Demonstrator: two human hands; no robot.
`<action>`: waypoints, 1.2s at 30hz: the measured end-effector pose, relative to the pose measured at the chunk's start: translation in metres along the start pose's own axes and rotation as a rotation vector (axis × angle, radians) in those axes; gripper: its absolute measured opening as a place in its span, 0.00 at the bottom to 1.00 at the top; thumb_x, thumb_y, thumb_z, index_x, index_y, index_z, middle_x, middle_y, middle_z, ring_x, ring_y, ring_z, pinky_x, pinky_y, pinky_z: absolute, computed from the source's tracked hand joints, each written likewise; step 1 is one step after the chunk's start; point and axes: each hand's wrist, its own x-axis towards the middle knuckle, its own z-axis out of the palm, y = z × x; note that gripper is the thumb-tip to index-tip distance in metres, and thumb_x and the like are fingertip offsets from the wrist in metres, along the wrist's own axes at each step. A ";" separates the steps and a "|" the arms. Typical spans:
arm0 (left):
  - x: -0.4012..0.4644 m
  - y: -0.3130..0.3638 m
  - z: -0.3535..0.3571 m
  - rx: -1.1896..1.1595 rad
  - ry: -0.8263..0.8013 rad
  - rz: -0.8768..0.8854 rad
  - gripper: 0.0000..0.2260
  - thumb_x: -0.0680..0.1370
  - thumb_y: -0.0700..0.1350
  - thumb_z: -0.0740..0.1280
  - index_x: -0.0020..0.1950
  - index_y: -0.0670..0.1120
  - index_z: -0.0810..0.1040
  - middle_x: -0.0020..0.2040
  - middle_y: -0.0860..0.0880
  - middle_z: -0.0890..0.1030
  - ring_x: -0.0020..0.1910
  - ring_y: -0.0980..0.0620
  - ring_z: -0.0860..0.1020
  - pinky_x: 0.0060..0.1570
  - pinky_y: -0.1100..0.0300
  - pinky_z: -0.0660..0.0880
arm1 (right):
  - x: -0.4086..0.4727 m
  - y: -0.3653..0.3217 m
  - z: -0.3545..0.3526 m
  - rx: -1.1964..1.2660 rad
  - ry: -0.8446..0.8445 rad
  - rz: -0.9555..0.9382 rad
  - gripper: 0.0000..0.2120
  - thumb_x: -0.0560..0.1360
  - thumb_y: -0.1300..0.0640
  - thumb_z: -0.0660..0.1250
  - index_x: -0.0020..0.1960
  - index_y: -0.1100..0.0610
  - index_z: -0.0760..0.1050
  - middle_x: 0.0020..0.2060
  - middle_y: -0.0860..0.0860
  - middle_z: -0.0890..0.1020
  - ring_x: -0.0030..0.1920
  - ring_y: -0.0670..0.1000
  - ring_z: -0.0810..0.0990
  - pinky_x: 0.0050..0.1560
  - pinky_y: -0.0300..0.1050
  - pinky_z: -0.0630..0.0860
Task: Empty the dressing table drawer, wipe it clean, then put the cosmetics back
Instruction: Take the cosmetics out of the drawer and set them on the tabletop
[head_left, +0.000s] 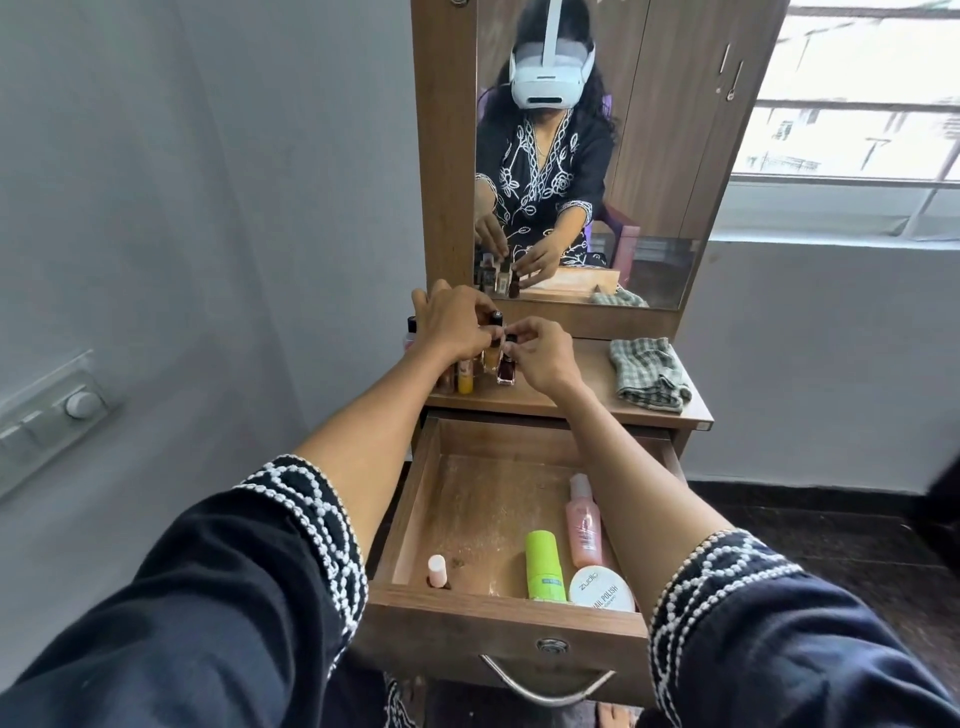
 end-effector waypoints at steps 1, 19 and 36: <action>0.000 0.001 0.000 -0.001 -0.002 0.002 0.14 0.71 0.54 0.71 0.55 0.54 0.80 0.55 0.51 0.80 0.60 0.49 0.67 0.47 0.54 0.56 | 0.000 0.000 0.000 -0.001 -0.001 -0.002 0.09 0.74 0.63 0.69 0.54 0.59 0.78 0.43 0.50 0.78 0.43 0.47 0.76 0.45 0.40 0.75; -0.016 0.001 0.007 -0.037 0.006 -0.062 0.13 0.72 0.51 0.71 0.55 0.52 0.80 0.52 0.47 0.77 0.56 0.47 0.64 0.46 0.54 0.58 | -0.006 0.000 0.001 -0.028 -0.067 0.010 0.17 0.70 0.71 0.70 0.56 0.59 0.75 0.45 0.51 0.76 0.41 0.47 0.75 0.29 0.29 0.68; -0.028 -0.001 -0.005 -0.185 0.304 -0.086 0.17 0.74 0.53 0.67 0.63 0.53 0.74 0.58 0.53 0.78 0.58 0.50 0.67 0.49 0.59 0.55 | -0.023 0.003 -0.025 0.092 0.045 -0.031 0.18 0.68 0.66 0.74 0.51 0.50 0.74 0.48 0.47 0.76 0.41 0.47 0.77 0.37 0.33 0.72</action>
